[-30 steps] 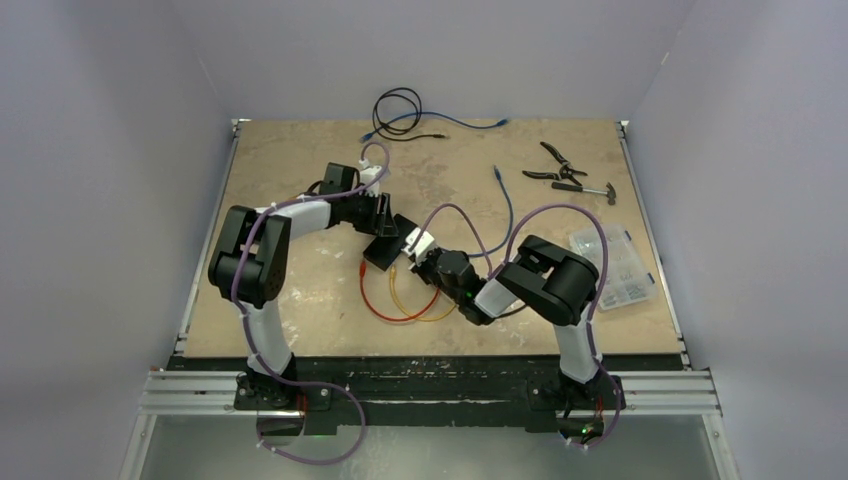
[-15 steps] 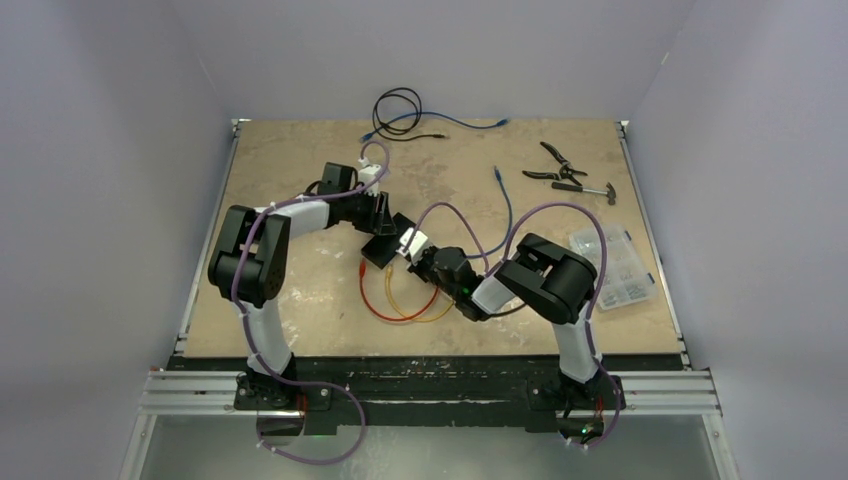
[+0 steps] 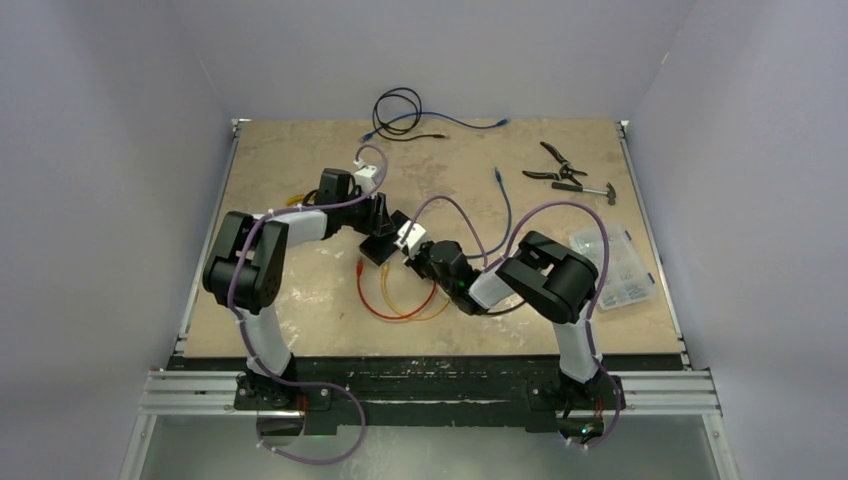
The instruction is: Insert the plug into the switch port
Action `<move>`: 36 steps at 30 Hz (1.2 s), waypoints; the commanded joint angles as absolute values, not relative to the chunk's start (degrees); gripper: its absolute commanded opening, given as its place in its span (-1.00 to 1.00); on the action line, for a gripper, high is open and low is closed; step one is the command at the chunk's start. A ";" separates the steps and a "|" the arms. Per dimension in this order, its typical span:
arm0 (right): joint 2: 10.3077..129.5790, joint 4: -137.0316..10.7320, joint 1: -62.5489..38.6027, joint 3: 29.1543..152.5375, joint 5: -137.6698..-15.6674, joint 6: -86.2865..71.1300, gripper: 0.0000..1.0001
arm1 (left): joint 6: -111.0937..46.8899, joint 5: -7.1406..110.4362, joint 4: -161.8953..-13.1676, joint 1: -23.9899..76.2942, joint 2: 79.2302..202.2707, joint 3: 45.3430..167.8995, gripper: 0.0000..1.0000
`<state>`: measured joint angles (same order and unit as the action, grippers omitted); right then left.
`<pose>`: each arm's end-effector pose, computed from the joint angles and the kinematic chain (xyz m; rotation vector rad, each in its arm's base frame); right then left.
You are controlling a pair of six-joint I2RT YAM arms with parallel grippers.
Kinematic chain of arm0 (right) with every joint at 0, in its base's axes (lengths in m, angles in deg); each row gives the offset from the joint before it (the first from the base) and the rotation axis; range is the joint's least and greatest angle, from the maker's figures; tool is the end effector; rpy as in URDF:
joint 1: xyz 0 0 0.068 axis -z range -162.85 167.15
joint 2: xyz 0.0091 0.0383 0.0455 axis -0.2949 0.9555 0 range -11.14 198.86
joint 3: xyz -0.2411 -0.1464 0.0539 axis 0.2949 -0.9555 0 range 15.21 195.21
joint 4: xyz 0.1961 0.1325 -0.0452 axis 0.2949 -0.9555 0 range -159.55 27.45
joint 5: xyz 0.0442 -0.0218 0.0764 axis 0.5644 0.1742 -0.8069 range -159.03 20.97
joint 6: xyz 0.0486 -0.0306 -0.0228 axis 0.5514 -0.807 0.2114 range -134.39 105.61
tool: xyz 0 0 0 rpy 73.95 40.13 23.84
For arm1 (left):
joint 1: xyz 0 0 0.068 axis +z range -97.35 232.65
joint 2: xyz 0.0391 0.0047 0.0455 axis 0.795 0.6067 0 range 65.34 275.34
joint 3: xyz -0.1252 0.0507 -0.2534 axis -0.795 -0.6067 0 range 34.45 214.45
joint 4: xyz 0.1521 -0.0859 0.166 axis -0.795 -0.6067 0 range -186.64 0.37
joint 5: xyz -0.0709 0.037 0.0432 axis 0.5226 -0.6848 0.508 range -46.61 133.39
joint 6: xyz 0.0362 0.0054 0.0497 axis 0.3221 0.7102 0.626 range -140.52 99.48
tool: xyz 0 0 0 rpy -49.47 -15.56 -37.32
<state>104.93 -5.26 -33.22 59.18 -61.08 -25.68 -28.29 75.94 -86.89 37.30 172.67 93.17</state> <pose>0.2501 0.2920 0.1395 -0.8578 1.6291 0.3532 0.3544 -0.1232 0.1707 0.4349 2.3363 -0.8668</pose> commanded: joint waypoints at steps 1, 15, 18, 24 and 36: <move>101.62 -0.66 -32.92 65.93 -63.50 -24.31 -1.00 | -31.73 83.04 -95.61 30.83 173.10 88.66 -0.18; 97.86 -2.39 -32.77 68.21 -64.45 -24.89 -1.00 | -33.43 84.07 -94.08 30.07 172.24 87.64 -0.18; 99.47 -0.47 -32.78 67.15 -64.78 -24.44 -1.00 | -33.40 84.96 -93.94 29.86 171.68 87.63 -0.18; 99.88 0.95 -32.29 66.95 -66.13 -24.85 -1.00 | -32.37 86.10 -95.48 28.08 171.60 87.45 -0.19; 100.88 1.55 -30.49 69.29 -71.39 -26.70 -1.00 | -30.44 91.55 -97.21 26.20 170.42 87.08 -0.19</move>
